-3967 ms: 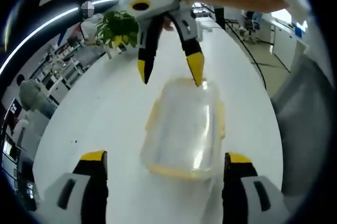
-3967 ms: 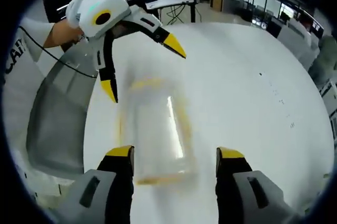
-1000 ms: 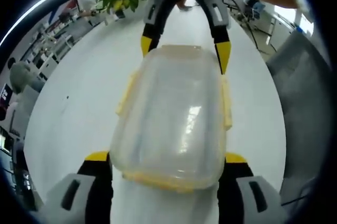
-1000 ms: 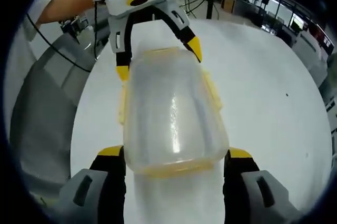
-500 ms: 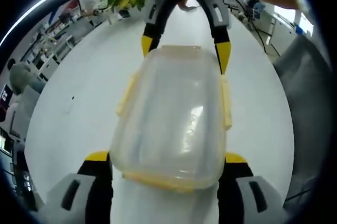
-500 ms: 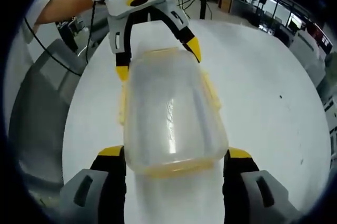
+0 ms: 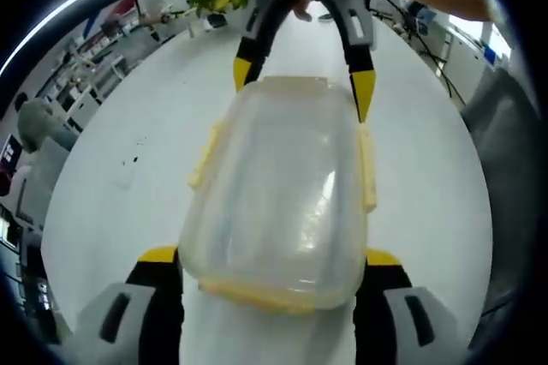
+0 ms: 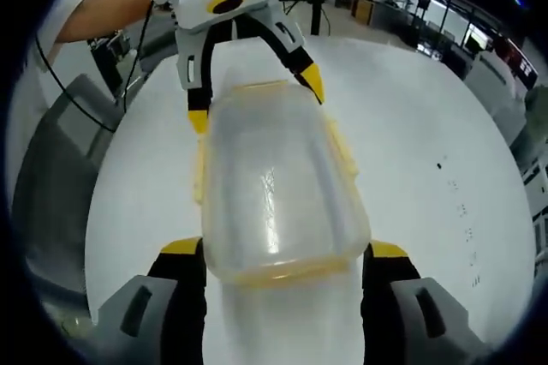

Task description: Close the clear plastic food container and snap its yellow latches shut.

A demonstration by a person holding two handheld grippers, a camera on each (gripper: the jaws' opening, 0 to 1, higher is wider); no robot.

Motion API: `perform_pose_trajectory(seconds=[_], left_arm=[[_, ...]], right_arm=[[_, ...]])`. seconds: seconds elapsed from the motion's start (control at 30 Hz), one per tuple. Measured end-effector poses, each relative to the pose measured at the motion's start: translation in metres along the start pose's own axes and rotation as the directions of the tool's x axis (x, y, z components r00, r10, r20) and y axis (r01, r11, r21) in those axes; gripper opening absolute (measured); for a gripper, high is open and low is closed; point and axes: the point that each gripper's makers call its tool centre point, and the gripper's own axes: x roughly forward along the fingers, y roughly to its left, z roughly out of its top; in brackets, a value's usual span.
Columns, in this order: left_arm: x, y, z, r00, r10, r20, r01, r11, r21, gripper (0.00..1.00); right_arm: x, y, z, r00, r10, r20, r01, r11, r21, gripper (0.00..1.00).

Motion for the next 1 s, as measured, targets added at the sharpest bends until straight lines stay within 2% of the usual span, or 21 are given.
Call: perform_pose_trajectory(seconds=[0.37,0.57,0.87,0.93,1.0], left_arm=[[0.005,0.022,0.003,1.0,0.005,0.02,-0.004,1.0,-0.011,0.8],[0.005,0.021,0.003,1.0,0.009,0.026,-0.008,1.0,-0.012,0.8],[0.001,0.02,0.005,0.999,0.027,0.03,-0.028,0.999,0.028,0.79],[-0.001,0.022,0.004,0.999,0.028,0.034,-0.029,0.999,0.021,0.78],[-0.004,0.02,0.009,0.997,0.025,0.067,-0.023,0.999,-0.025,0.82]], right_arm=[[0.0,-0.023,0.002,1.0,-0.016,0.001,0.016,1.0,-0.004,0.7],[0.001,-0.022,0.004,1.0,-0.021,-0.006,0.021,1.0,-0.003,0.7],[-0.003,-0.023,0.004,0.999,-0.046,-0.011,0.046,0.999,0.009,0.69],[-0.006,-0.022,0.006,0.999,-0.046,0.004,0.046,0.999,0.029,0.69],[-0.011,-0.023,0.011,0.998,-0.057,0.035,0.056,0.998,0.042,0.73]])
